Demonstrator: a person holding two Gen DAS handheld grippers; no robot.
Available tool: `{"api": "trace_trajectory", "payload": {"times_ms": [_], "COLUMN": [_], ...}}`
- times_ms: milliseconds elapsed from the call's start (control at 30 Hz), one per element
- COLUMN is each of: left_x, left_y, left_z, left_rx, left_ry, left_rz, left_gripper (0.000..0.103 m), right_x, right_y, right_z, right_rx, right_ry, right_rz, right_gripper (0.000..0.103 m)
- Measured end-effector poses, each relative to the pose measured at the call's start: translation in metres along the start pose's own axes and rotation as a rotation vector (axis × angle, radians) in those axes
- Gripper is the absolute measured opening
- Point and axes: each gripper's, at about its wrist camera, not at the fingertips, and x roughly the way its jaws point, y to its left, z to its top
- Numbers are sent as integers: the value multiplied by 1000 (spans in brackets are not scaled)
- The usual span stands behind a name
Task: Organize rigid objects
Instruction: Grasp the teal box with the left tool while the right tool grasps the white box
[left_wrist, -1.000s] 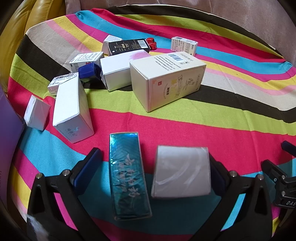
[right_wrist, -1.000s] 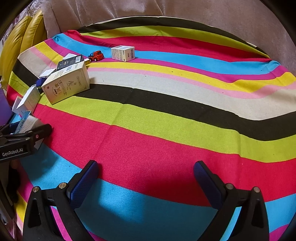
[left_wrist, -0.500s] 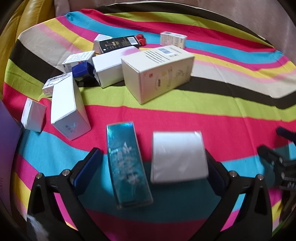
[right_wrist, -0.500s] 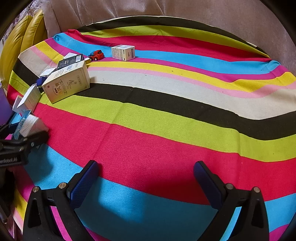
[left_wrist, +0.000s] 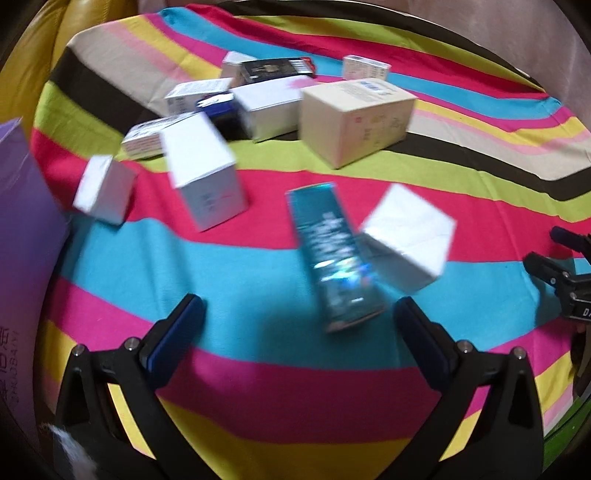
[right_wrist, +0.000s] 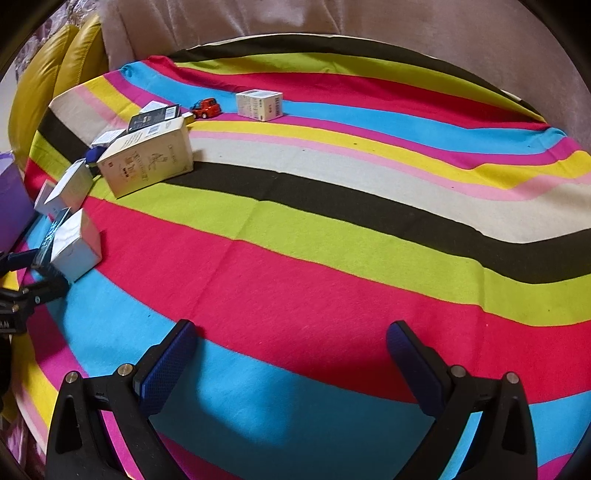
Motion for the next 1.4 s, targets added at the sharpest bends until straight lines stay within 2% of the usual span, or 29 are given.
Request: {"api": "trace_trajectory", "payload": {"times_ms": [67, 133, 200, 367, 433, 533, 567, 633, 733, 767, 900, 1000, 1100, 1167, 1233, 1267, 1400], "left_x": [-1, -7, -10, -17, -21, -20, -20, -22, -27, -26, -16, -10, 2, 3, 2, 2, -4], "left_y": [11, 25, 38, 72, 83, 87, 85, 78, 57, 49, 19, 3, -9, -11, -15, -19, -29], "left_z": [0, -1, -1, -7, -10, -15, -15, -16, -14, -11, -1, 4, 11, 14, 16, 16, 8], "left_rx": [-26, -57, -84, -157, -172, -175, -166, -135, -45, -15, 79, 128, 164, 159, 167, 181, 216], "left_ry": [-5, -22, -27, -33, -36, -40, -41, -45, -70, -73, -65, -70, -50, -53, -58, -65, -87], "left_rz": [-3, -36, -18, -47, -29, -11, -15, -37, -61, -68, -69, -50, -45, -85, -100, -95, -55], "left_gripper": [103, 103, 103, 103, 103, 103, 103, 103, 103, 103, 103, 102, 85, 71, 43, 35, 33], "right_x": [-1, -2, -3, 5, 9, 18, 22, 26, 25, 22, 13, 5, -2, -8, -13, -16, -26], "right_y": [9, 22, 44, 117, 135, 158, 163, 167, 162, 161, 147, 124, 104, 92, 82, 79, 66], "right_z": [4, 9, 17, 36, 38, 43, 45, 47, 46, 46, 38, 32, 27, 22, 19, 17, 7], "right_rx": [-7, 2, -9, -162, -221, -276, -278, -270, -261, -263, -272, -211, -168, -144, -113, -104, -61], "right_ry": [25, 29, 21, 17, 11, 22, 35, 34, 10, 0, -18, -28, -31, -43, -51, -55, -74], "right_rz": [36, 102, 142, 218, 209, 184, 180, 172, 173, 175, 122, 95, 68, 51, 45, 43, 42], "right_gripper": [103, 103, 103, 103, 102, 92, 86, 82, 59, 43, 43, 43, 43, 43, 43, 43, 43]}}
